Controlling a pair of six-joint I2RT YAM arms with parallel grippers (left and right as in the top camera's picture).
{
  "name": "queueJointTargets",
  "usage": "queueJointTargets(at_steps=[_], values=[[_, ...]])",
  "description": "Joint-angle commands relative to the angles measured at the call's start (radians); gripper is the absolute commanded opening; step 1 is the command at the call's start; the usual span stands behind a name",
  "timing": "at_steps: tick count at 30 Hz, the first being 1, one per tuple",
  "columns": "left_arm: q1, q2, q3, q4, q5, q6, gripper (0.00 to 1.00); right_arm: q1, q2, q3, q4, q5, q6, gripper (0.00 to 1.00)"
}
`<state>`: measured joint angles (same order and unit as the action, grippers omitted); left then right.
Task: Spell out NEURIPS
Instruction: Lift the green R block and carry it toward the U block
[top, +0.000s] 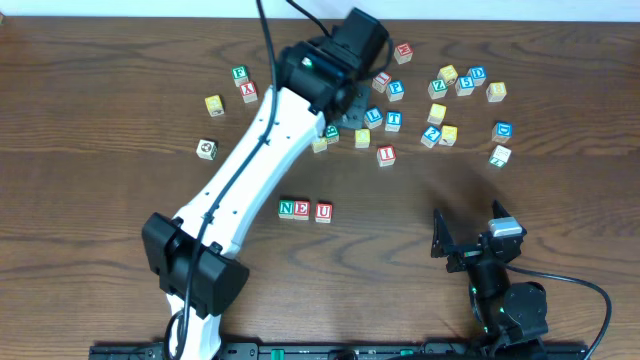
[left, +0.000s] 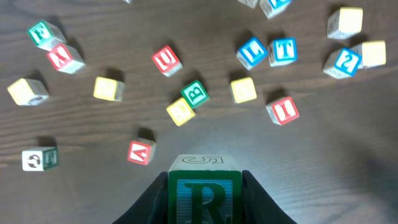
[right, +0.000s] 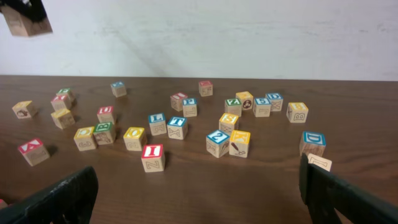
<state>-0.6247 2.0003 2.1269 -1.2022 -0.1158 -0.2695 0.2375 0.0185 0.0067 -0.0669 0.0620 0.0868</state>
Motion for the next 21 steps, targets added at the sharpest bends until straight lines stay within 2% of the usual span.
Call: queueJointTargets(at_steps=[1, 7, 11, 21], values=[[-0.035, 0.008, -0.037, 0.006, -0.032, -0.043, 0.08, -0.008, -0.001, -0.001, -0.004, -0.002, -0.006, 0.99], [-0.105, -0.005, -0.12, 0.05, -0.036, -0.043, 0.08, -0.008, -0.001, -0.001, -0.004, -0.002, -0.006, 0.99], [-0.148, -0.05, -0.243, 0.12, -0.039, -0.072, 0.08, -0.008, -0.001, -0.001, -0.004, -0.002, -0.006, 0.99], [-0.226, -0.251, -0.73, 0.409, -0.041, -0.24, 0.08, -0.008, -0.001, -0.001, -0.004, -0.002, -0.006, 0.99]])
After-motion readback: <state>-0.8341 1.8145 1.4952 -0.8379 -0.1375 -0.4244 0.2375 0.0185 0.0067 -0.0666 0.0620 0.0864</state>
